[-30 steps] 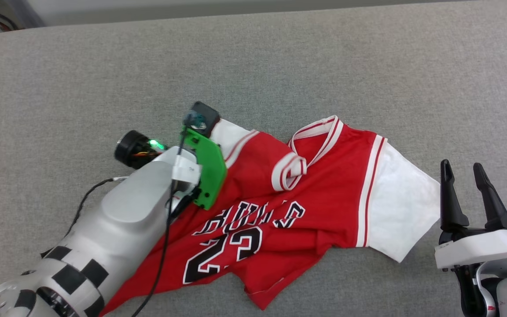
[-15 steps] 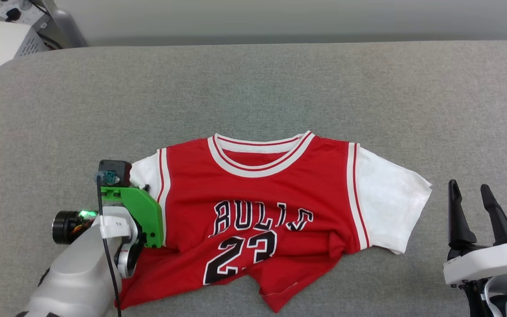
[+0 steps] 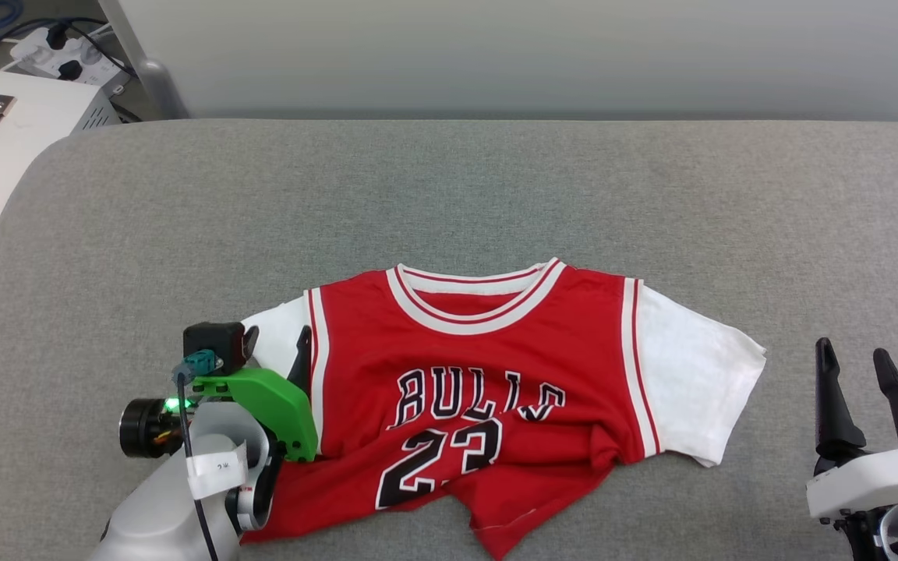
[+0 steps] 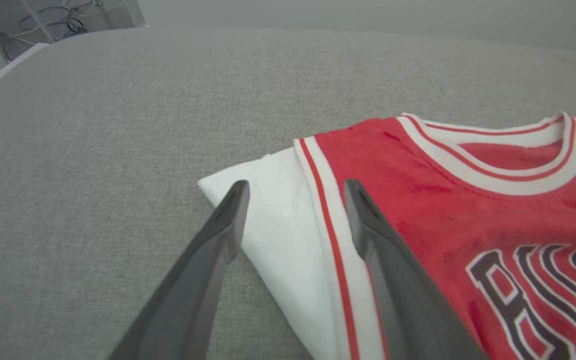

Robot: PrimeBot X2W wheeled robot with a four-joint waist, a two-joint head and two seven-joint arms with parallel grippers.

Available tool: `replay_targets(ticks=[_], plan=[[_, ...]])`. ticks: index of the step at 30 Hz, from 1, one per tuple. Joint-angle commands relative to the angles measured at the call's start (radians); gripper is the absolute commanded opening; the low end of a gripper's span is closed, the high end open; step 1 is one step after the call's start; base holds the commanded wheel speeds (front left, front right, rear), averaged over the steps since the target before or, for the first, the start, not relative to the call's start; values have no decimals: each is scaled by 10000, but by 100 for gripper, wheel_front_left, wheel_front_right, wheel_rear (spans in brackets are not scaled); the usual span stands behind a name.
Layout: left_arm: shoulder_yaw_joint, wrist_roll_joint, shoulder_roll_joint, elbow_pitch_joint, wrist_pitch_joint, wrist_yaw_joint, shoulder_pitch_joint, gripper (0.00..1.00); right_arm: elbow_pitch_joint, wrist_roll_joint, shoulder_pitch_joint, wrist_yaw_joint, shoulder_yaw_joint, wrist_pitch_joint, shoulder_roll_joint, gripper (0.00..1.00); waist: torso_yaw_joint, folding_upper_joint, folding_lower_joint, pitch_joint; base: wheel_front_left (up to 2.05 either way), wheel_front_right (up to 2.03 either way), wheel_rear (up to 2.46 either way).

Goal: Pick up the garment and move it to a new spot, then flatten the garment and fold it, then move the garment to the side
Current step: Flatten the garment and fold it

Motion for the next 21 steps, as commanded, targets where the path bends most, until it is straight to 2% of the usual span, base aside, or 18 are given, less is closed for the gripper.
replay_targets(ticks=[1,6,11,16,21], plan=[[308,350,142,-551,-53,178,239,100,-78,24,118,-7,-72,83,-14,100,94,0,0,-37,0,0,0],[1564,1546,461,-2938,-61,648,1138,100,-173,-84,214,-7,-264,450,-74,100,257,0,0,-23,0,0,0],[2377,2266,500,-4565,-62,949,2053,100,121,23,201,-7,-579,1124,-289,100,349,0,0,-6,0,0,0],[2792,2714,441,-5656,-63,1162,2715,100,900,330,118,-7,-876,2516,-774,100,458,0,0,64,0,0,0],[2873,2968,368,-6236,-63,1235,3031,100,1169,846,-122,-7,-569,4053,-1292,100,663,0,0,206,0,0,0]])
